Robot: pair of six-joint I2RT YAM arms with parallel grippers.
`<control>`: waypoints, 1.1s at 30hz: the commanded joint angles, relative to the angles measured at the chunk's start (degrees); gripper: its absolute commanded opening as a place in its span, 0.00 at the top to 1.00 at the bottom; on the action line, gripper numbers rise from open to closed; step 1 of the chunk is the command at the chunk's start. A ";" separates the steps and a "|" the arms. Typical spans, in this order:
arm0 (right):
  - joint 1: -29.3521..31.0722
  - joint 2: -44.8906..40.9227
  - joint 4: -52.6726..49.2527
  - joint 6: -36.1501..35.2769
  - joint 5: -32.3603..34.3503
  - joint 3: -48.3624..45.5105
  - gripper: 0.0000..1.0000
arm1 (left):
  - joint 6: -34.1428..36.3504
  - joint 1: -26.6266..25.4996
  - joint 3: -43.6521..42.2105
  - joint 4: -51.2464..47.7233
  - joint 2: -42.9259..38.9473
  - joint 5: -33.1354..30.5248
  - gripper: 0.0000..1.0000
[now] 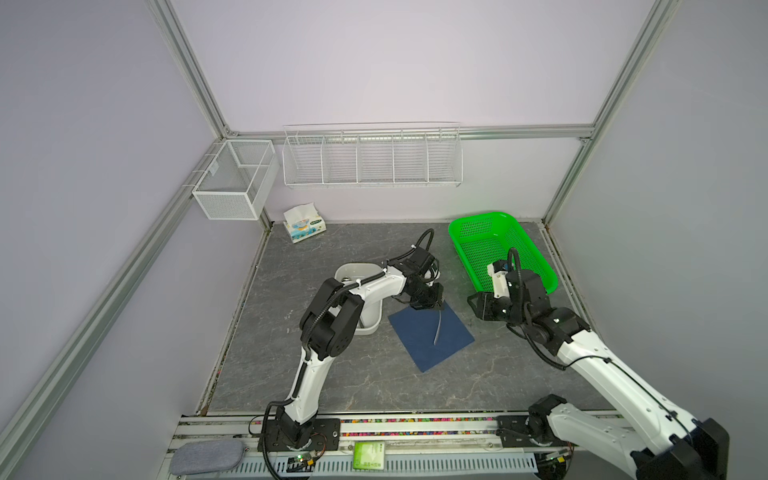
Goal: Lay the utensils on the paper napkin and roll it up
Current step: 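Lower the fork onto the blue napkin with the left gripper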
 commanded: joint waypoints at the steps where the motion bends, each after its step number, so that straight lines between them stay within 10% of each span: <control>1: -0.17 0.05 -1.18 0.63 0.32 -1.32 0.55 | -0.84 0.37 1.67 0.16 2.09 0.73 1.00; 33: -0.12 1.77 -0.92 1.09 -1.12 -1.85 0.55 | -11.99 2.29 -1.96 12.21 4.21 0.60 0.94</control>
